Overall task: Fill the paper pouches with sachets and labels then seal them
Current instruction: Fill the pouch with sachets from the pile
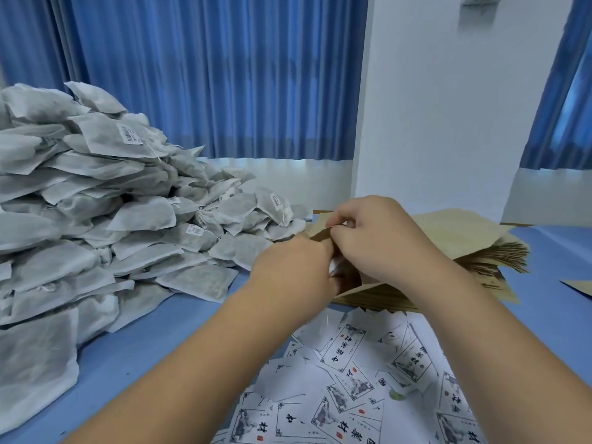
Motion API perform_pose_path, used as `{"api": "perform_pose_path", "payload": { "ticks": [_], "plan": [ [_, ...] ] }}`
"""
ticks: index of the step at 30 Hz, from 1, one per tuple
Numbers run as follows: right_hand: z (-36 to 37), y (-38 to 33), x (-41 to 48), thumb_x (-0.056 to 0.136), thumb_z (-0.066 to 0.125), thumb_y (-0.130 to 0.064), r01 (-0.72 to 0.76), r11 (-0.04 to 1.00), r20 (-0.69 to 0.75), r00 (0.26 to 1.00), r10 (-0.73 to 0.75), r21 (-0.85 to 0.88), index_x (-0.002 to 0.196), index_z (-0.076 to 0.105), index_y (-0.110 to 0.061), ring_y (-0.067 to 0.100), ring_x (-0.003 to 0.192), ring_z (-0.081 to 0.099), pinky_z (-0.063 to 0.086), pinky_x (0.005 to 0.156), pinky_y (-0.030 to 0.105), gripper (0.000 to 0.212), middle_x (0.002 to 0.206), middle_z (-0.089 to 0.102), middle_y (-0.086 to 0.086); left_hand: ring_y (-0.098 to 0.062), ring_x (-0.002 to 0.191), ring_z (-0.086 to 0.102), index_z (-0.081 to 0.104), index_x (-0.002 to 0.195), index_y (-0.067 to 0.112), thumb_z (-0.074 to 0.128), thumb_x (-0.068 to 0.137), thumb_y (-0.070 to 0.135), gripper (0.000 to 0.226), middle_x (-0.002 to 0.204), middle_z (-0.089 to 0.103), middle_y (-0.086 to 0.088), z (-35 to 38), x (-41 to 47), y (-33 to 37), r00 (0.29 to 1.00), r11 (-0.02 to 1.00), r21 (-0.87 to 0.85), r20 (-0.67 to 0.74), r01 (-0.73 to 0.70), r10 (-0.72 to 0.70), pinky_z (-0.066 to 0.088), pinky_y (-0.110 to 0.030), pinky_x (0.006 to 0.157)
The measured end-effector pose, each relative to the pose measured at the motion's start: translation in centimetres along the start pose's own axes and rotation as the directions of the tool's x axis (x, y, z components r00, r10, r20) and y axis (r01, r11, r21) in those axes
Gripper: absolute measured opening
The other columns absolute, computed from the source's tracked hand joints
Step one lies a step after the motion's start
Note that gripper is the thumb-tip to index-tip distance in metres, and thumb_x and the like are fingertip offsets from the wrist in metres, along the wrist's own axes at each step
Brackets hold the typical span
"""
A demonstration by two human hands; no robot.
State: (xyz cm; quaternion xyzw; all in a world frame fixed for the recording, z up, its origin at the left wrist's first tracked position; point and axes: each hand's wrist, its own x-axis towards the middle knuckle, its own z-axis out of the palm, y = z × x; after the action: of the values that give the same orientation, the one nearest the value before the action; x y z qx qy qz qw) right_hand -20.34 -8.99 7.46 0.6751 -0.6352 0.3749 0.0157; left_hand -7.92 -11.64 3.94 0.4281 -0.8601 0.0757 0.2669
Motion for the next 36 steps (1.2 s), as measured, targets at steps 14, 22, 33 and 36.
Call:
{"api": "perform_pose_path", "payload": {
  "ticks": [14, 22, 33, 36],
  "plan": [
    [-0.3, -0.1, -0.1, 0.086, 0.052, -0.014, 0.091, 0.996, -0.032, 0.995, -0.091, -0.009, 0.084, 0.068, -0.019, 0.013, 0.065, 0.050, 0.038, 0.057, 0.027, 0.016, 0.061, 0.051, -0.011, -0.017, 0.062, 0.050, 0.060, 0.066, 0.017, 0.061, 0.081, 0.022, 0.017, 0.066, 0.052, -0.001, -0.4, 0.5, 0.1, 0.995, 0.927, -0.366, -0.012, 0.083, -0.094, 0.033, -0.023, 0.053],
    [0.4, -1.2, -0.6, 0.090, 0.054, -0.013, 0.153, 0.974, 0.009, 0.988, -0.156, 0.169, 0.084, 0.068, -0.018, -0.007, 0.062, 0.051, 0.036, 0.055, 0.010, 0.017, 0.058, 0.055, -0.028, -0.028, 0.074, 0.058, 0.057, 0.082, 0.018, 0.051, 0.087, 0.025, 0.010, 0.070, 0.053, 0.000, 1.1, 0.6, -0.3, 0.987, 0.969, -0.204, -0.048, 0.142, -0.155, 0.034, -0.028, 0.057],
    [0.5, -1.3, -0.4, 0.088, 0.056, -0.016, 0.171, 0.984, -0.127, 0.978, -0.164, 0.043, 0.089, 0.069, -0.022, 0.018, 0.075, 0.059, 0.051, 0.071, 0.036, 0.015, 0.063, 0.053, -0.016, 0.005, 0.049, 0.050, 0.054, 0.064, 0.020, 0.054, 0.080, -0.005, 0.030, 0.048, 0.057, 0.017, 0.5, 0.6, -1.0, 0.983, 0.653, -0.736, 0.101, 0.180, -0.157, 0.034, -0.007, 0.048],
    [0.4, -0.6, -0.2, 0.089, 0.055, -0.018, 0.098, 0.995, -0.226, 0.969, -0.099, -0.018, 0.094, 0.068, -0.025, 0.022, 0.080, 0.059, 0.050, 0.074, 0.038, 0.016, 0.074, 0.059, -0.010, -0.004, 0.075, 0.060, 0.063, 0.086, 0.015, 0.050, 0.083, -0.015, 0.033, 0.076, 0.068, 0.006, -0.2, 0.6, -0.7, 0.982, 0.386, -0.903, 0.181, 0.186, -0.051, 0.046, -0.018, 0.072]
  ]
}}
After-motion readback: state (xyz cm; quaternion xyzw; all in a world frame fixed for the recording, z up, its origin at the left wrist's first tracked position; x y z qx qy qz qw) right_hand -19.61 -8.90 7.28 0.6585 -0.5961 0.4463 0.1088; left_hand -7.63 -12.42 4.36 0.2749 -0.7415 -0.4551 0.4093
